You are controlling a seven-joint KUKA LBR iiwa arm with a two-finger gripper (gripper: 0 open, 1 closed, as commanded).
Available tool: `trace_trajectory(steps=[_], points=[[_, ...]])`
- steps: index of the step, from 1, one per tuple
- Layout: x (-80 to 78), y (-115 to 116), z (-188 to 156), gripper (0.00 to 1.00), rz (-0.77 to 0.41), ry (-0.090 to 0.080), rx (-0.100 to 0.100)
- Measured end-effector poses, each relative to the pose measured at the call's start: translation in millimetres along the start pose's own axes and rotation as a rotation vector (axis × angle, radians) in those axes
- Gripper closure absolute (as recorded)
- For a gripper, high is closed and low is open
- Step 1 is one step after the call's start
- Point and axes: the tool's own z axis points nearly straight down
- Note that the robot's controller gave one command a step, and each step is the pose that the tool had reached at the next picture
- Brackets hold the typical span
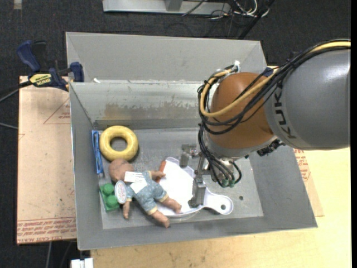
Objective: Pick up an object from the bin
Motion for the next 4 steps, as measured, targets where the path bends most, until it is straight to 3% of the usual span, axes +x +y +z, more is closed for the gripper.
trace_trajectory(steps=[1,2,3,4], points=[[-1.7,0,-4,0.00,0.002,-0.008,-0.001],[7.8,2,30,0.00,-0.047,-0.013,-0.001],[12.3,-17,82,0.00,-0.154,-0.009,-0.002],[16.6,8,97,0.00,-0.219,-0.016,0.003]])
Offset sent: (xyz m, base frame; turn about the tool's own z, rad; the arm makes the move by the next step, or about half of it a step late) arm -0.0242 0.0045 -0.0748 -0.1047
